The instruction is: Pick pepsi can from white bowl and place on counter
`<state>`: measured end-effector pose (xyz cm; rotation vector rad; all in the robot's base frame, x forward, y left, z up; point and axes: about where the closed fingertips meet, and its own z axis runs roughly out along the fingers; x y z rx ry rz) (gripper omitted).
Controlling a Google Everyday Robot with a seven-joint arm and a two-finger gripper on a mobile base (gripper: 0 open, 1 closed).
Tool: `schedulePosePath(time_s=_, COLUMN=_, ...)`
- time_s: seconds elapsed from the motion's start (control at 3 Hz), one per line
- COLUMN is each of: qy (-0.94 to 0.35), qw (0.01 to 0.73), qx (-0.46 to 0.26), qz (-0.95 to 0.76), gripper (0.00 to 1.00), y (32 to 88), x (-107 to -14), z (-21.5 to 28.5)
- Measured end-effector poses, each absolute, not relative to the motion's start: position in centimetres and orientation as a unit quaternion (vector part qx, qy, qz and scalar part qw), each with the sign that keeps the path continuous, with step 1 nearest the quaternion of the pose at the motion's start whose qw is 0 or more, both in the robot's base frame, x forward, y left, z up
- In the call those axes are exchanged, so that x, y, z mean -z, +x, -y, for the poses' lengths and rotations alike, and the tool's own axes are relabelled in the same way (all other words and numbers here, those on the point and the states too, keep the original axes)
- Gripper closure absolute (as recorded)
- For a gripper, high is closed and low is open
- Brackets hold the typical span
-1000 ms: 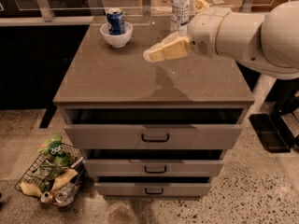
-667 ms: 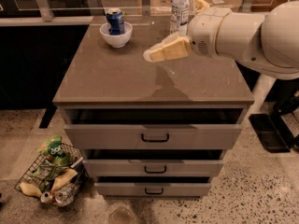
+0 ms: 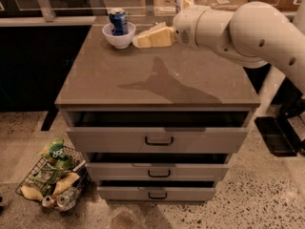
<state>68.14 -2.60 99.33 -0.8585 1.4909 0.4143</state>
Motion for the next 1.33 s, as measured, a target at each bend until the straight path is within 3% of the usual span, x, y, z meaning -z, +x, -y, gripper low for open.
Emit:
schedulePosePath(time_s=1.0, qy=-0.331, qw=0.6, qx=-0.221, qz=-0.693, gripper=0.0, y=80.3, x=-96.9, z=-7.0)
schedulePosePath(time_s=1.33, qy=-0.319, qw=0.6, qx=-0.229, qz=-0.697, gripper=0.0, y=82.9, x=-95.2, z=-8.1)
